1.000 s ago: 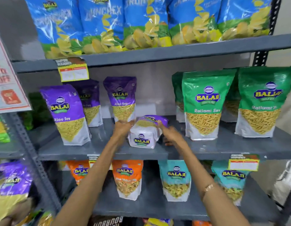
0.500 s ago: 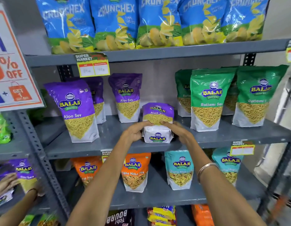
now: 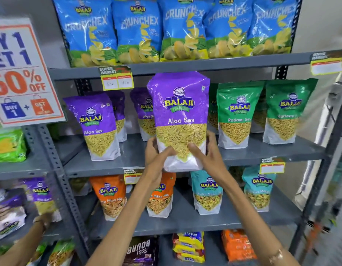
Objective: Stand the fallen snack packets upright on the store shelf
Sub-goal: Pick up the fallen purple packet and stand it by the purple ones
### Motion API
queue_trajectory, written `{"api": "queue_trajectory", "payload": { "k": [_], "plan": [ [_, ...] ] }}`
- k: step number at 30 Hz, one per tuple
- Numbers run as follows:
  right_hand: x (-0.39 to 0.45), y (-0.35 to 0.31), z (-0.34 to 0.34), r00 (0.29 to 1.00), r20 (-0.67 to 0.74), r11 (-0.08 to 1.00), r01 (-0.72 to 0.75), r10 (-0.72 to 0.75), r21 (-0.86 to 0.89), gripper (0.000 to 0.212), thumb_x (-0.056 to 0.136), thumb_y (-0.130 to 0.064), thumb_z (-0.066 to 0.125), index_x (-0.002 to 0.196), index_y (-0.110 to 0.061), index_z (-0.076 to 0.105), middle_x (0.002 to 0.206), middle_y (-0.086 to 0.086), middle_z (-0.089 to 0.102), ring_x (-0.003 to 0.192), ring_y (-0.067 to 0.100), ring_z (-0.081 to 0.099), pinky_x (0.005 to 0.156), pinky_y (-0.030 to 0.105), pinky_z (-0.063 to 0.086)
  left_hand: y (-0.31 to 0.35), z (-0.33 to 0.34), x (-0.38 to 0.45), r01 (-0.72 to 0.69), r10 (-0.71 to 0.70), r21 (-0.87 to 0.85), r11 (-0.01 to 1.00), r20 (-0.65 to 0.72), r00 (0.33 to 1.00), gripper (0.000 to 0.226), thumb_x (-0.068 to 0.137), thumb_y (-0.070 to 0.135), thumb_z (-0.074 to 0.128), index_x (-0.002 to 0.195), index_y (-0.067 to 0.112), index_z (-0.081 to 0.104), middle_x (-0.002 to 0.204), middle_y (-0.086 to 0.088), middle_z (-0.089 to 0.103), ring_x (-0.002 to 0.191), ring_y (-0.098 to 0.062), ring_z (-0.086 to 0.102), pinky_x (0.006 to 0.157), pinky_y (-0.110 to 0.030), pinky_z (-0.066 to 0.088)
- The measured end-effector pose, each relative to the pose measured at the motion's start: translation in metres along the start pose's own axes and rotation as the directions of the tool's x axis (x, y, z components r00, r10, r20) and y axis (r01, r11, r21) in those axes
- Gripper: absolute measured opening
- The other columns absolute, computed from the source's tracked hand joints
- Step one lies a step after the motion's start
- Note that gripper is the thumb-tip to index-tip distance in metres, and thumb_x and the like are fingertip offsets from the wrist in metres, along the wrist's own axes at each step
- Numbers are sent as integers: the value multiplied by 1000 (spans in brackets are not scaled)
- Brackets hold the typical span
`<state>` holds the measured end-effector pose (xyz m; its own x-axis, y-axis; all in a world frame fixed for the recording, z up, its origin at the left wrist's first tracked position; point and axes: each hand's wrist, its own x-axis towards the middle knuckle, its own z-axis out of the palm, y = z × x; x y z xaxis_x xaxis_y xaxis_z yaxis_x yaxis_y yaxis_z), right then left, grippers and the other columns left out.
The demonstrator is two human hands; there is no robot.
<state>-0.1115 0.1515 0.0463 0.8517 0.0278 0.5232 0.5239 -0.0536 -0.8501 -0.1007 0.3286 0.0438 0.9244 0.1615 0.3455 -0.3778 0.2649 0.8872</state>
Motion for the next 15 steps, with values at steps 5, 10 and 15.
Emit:
{"api": "queue_trajectory", "payload": {
  "k": [5,10,15],
  "plan": [
    [-41,-47,-3,988,-15,986,157,-157,56,55,93,-17,68,139,-11,39,130,-2,61,120,5,62,97,18,50,43,2,-50,-146,150,-56,988,87,985,69,68,-12,69,131,2,47,111,-8,74,101,-20,71,88,-34,60],
    [-54,-67,-5,968,32,962,242,-247,123,55,92,-16,66,138,-16,37,132,2,61,124,13,61,102,23,49,63,3,-68,-196,212,-125,973,126,969,79,62,-7,74,134,4,45,114,-12,71,102,-23,70,89,-36,60],
    [-48,-60,-2,975,46,970,209,-216,127,57,91,-19,67,140,-16,36,132,-5,60,126,12,60,104,27,48,55,-2,-63,-180,190,-104,978,96,977,75,68,-17,68,136,4,43,114,-12,71,103,-23,70,91,-39,60]
  ]
}}
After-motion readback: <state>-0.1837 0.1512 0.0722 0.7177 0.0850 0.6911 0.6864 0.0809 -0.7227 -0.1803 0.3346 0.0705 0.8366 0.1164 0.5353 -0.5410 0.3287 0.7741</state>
